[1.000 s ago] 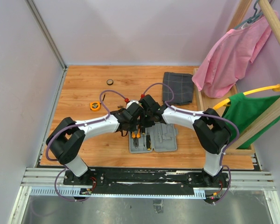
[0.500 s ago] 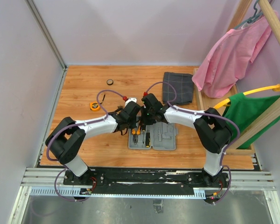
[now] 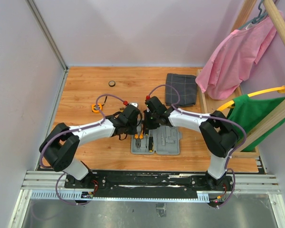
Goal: Sort the tools into containers
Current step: Place the pliers in the storage box.
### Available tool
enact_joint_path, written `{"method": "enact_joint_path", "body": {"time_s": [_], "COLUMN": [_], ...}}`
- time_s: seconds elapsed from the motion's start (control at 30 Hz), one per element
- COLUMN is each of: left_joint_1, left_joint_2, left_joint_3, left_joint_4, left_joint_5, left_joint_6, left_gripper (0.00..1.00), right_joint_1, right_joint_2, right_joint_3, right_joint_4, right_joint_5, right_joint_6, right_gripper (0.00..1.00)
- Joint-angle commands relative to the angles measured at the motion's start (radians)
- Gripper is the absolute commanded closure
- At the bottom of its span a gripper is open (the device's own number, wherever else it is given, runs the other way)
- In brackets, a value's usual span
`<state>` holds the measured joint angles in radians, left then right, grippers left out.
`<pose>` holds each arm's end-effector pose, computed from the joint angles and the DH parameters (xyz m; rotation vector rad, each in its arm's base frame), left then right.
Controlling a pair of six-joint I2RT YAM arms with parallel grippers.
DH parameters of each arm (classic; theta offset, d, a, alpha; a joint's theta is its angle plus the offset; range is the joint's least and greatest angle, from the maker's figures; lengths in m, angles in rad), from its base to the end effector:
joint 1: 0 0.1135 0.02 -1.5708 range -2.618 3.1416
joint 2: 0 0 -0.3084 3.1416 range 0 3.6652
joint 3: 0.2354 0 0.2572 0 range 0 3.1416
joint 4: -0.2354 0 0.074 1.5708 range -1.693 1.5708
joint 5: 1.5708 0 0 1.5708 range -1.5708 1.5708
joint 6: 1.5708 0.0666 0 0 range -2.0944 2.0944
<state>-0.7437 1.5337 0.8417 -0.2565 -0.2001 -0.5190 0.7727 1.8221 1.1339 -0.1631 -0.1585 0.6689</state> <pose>0.2449 -0.2073 0.1951 0.2011 2.5051 -0.2733 0.2935 0.3008 0.1946 -0.2114 2.5802 0.7967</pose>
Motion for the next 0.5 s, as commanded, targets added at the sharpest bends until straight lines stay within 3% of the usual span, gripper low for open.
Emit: {"method": "enact_joint_path", "body": {"time_s": [0.0, 0.2, 0.47], "left_joint_1": [-0.011, -0.008, 0.016], "left_joint_2": [-0.054, -0.172, -0.406], "left_joint_3": [0.026, 0.044, -0.066], "left_joint_4": [-0.104, -0.091, -0.065], "left_joint_5": [0.033, -0.001, -0.108], "left_joint_6": [0.016, 0.023, 0.002], "left_gripper": [0.89, 0.8, 0.67], "right_joint_1": [0.006, -0.016, -0.066], "right_joint_2": [-0.035, -0.16, -0.401], "right_joint_3": [0.001, -0.018, -0.162], "right_joint_4": [-0.114, -0.074, -0.148], "right_joint_5": [-0.034, -0.058, 0.112], "right_joint_6": [-0.046, -0.055, -0.144], "right_gripper": [0.93, 0.8, 0.59]}}
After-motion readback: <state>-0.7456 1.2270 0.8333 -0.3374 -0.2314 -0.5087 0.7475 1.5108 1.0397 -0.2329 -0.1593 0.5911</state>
